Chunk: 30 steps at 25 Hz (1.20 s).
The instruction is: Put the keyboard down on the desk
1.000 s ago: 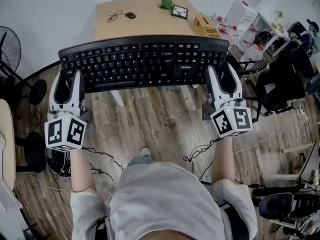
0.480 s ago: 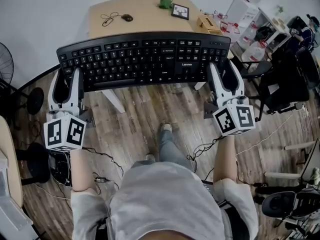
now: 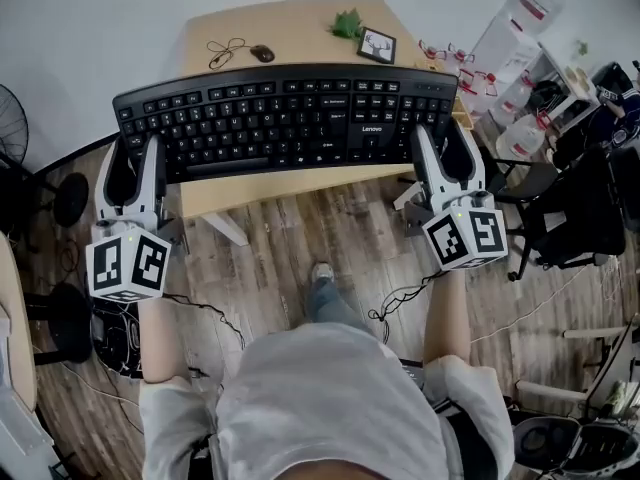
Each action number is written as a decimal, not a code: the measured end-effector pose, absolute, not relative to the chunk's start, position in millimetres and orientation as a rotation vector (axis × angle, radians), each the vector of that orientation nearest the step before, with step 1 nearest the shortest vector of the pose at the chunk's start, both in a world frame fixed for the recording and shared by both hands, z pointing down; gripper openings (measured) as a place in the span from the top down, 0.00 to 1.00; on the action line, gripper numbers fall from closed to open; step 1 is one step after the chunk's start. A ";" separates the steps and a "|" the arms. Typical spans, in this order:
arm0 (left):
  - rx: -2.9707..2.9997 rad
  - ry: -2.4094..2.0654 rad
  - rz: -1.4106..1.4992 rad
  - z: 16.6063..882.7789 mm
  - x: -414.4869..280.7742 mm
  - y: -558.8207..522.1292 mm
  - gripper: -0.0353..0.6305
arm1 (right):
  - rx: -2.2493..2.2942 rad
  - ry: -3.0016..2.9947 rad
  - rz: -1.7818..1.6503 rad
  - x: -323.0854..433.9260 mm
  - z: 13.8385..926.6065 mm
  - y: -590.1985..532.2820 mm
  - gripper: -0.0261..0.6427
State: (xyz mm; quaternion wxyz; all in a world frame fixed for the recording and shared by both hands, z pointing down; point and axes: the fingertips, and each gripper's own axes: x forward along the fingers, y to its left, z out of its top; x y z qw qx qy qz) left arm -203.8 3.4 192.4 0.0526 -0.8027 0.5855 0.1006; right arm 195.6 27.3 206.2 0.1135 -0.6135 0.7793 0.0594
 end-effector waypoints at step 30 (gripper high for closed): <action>-2.336 2.087 0.180 236.3 -151.7 -188.0 0.60 | -1.613 2.507 -0.004 245.7 250.8 -239.5 0.61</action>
